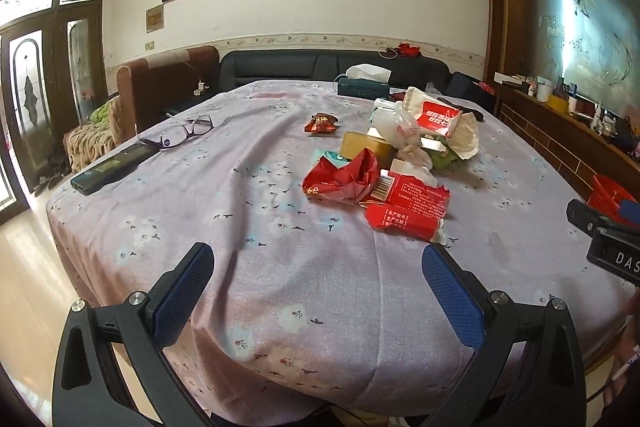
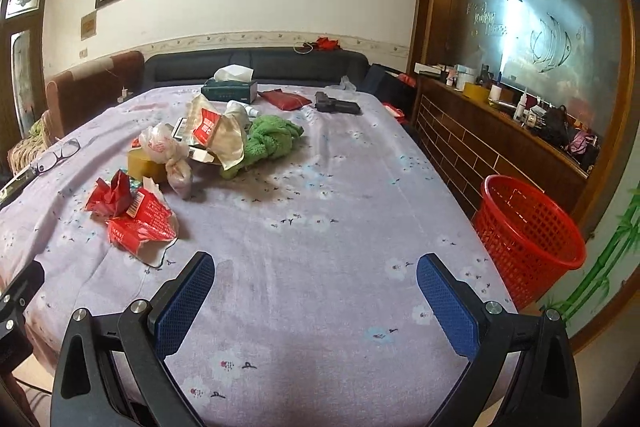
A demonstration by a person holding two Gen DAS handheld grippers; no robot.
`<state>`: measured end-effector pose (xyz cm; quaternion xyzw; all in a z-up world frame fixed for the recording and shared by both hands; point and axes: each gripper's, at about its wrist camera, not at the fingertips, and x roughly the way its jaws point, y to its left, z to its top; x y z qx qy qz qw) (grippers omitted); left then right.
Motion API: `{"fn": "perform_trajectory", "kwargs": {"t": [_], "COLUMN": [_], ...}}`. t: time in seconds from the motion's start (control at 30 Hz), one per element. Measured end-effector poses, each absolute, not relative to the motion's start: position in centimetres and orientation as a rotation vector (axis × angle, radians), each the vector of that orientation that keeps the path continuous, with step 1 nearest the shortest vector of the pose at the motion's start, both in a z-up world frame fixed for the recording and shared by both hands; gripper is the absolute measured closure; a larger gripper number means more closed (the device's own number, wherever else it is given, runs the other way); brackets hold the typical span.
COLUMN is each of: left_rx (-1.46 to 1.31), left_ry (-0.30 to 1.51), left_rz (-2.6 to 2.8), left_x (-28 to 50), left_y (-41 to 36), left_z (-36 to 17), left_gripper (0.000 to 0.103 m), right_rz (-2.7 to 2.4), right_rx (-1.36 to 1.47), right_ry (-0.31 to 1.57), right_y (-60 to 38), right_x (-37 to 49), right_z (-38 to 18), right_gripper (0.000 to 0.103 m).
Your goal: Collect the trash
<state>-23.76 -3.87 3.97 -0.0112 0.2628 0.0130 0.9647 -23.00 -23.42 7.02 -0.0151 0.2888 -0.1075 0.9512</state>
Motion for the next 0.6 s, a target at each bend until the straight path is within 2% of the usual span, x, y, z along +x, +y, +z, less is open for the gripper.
{"fn": "perform_trajectory", "kwargs": {"t": [0.2, 0.6], "left_rx": [-0.037, 0.083], "left_ry": [0.528, 0.357], "left_rz": [-0.009, 0.070], "left_x": [-24.3, -24.1], "left_y": [-3.9, -4.9], "left_z": [3.9, 7.3], "left_gripper": [0.000, 0.000], "right_rz": [-0.226, -0.220], "right_rx": [-0.031, -0.021], "right_ry": [0.586, 0.572], "right_y": [-23.5, -23.4], "right_x": [-22.9, -23.0], "right_z": [7.1, 7.0], "right_gripper": [0.000, 0.002]}}
